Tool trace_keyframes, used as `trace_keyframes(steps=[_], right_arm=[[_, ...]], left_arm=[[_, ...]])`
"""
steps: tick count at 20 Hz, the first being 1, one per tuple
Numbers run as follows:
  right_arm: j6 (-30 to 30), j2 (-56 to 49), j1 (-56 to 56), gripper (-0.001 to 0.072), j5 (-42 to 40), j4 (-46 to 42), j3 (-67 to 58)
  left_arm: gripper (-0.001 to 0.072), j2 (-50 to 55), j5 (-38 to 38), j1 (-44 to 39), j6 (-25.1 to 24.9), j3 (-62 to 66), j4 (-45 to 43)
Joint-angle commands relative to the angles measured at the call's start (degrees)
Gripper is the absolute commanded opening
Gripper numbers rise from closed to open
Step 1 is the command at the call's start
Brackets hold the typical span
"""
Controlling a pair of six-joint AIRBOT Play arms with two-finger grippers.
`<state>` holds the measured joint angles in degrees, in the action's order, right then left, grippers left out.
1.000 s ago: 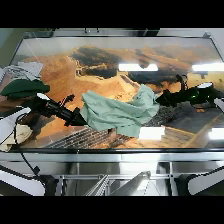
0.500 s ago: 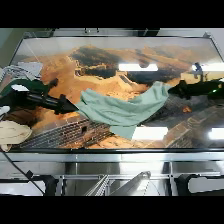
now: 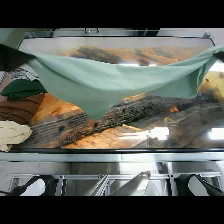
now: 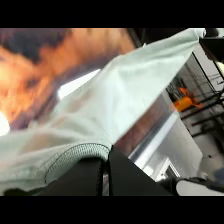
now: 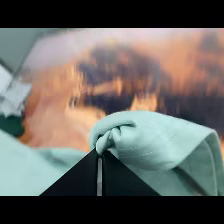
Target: Fold the shirts.
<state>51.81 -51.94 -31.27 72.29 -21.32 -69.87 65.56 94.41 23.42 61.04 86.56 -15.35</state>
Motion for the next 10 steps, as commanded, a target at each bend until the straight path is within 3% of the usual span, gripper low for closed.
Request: trace_keyframes(steps=[1, 3, 5, 7, 10], right_arm=[[-5.05, 17.77, -0.72, 0.0020, -10.54, 4.35, -0.17], [-5.62, 24.61, -0.72, 0.0020, -17.75, 1.57, -1.22], [-4.55, 26.82, -0.72, 0.0019, -21.90, -4.52, -2.01], [-1.31, 23.65, -0.68, 0.0020, -17.51, -6.82, -1.95], [2.54, 11.96, 1.03, 0.0021, -5.86, -6.80, -0.04]], left_arm=[[0.0027, -7.32, 1.79, 4.33, 2.71, 9.40, 11.85], [0.0027, -9.53, 2.10, 6.27, 6.01, 14.19, 15.72], [0.0028, -9.97, 2.05, 8.48, 7.10, 18.82, 12.46], [0.0029, -7.17, 2.34, 9.40, 9.18, 21.86, 6.99], [0.0029, -0.15, 5.31, 3.48, 9.51, 18.47, 1.36]])
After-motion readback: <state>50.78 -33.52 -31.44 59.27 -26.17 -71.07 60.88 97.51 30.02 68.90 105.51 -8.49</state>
